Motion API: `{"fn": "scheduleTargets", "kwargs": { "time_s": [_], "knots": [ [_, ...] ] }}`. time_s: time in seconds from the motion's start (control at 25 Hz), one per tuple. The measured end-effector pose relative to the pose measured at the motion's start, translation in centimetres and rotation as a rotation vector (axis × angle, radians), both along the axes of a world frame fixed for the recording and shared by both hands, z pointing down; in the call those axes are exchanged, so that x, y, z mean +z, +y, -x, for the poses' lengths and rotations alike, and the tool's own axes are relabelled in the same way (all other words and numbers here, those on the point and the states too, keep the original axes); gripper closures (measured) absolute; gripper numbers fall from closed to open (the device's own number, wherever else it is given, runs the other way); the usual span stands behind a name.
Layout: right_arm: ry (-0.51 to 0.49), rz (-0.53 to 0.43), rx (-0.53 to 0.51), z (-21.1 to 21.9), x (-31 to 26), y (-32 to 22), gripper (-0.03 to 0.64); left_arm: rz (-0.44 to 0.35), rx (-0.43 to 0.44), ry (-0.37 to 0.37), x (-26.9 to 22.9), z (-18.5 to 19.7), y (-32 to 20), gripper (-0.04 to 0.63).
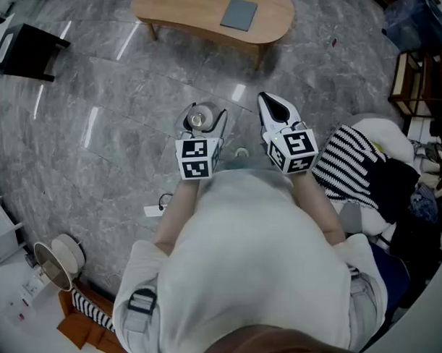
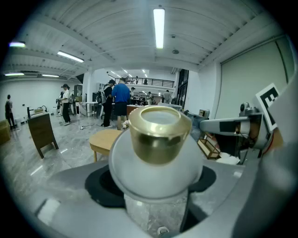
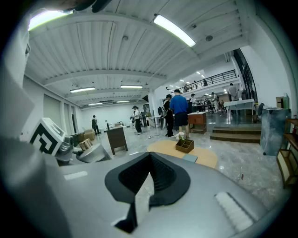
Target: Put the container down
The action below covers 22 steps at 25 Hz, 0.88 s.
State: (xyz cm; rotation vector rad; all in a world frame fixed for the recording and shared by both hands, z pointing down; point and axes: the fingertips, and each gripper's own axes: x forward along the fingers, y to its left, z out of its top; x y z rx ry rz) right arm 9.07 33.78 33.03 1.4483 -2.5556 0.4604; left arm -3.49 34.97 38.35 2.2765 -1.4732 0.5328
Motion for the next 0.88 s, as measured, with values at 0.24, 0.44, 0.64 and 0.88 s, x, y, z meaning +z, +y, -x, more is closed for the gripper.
{"fn": "scheduleTargets", "kwargs": {
  "time_s": [0.24, 0.44, 0.64, 0.88],
  "knots": [
    [-0.009, -0.038, -0.036, 0.6, -0.9, 1.9, 0.62, -0.01, 0.01, -0.011, -0.4, -1.0, 1.9, 0.244],
    [0.0, -0.055, -0.059, 0.9, -1.2, 1.8, 0.62, -0.026, 0.005, -0.012, -1.0, -1.1, 1.7, 0.244],
    [0.0, -0.06, -0.059, 0.0, -1.1, 1.2, 0.62, -0.028, -0.005, -0.015, -0.7, -1.6, 1.2, 0.244],
    [-0.057, -0.025, -0.034, -1.1, -0.6, -0.2, 0.618, -0.015, -0.016, -0.017, -0.6, -1.9, 0.1, 0.244]
  ]
}}
